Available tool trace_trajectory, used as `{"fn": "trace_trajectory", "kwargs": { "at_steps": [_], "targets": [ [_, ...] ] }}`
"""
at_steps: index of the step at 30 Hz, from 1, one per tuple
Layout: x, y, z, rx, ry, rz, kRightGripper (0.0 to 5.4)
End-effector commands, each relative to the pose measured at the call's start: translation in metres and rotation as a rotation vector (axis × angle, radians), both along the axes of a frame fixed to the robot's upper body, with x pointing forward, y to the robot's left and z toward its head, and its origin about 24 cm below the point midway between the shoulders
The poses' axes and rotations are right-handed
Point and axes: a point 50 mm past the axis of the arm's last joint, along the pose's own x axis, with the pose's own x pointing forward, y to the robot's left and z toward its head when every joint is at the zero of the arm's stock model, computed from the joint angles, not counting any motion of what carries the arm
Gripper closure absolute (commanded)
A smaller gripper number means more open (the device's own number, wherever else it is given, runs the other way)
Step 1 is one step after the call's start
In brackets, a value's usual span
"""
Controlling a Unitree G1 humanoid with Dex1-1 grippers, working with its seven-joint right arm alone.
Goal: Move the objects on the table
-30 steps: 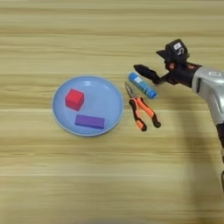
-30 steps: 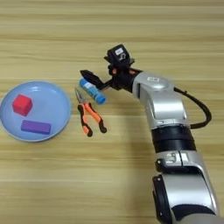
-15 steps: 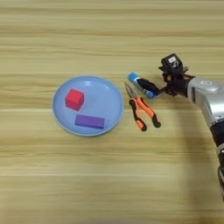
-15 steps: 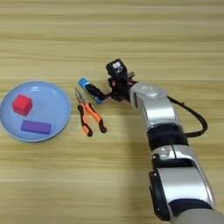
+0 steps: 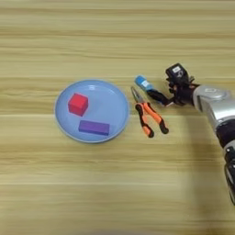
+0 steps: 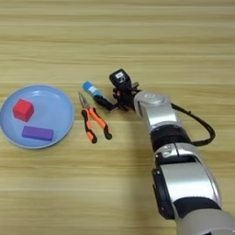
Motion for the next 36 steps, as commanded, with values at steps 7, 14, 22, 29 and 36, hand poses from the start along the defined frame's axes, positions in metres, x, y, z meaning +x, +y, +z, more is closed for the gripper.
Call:
{"fn": "trace_trajectory", "kwargs": {
  "at_steps": [7,14,22,29,36],
  "targets": [
    [0.0226,0.0088,0.0394,-0.060,-0.153,0.047,2.14],
    [0.0228,0.0090,0.0375,-0.066,-0.152,0.049,2.98],
    [0.0231,0.0089,0.0371,-0.065,-0.154,0.049,3.99],
    [0.0238,0.0087,0.0389,-0.062,-0.163,0.050,4.00],
    [0.0253,0.0081,0.0455,-0.057,-0.184,0.051,4.00]
  ]
}}
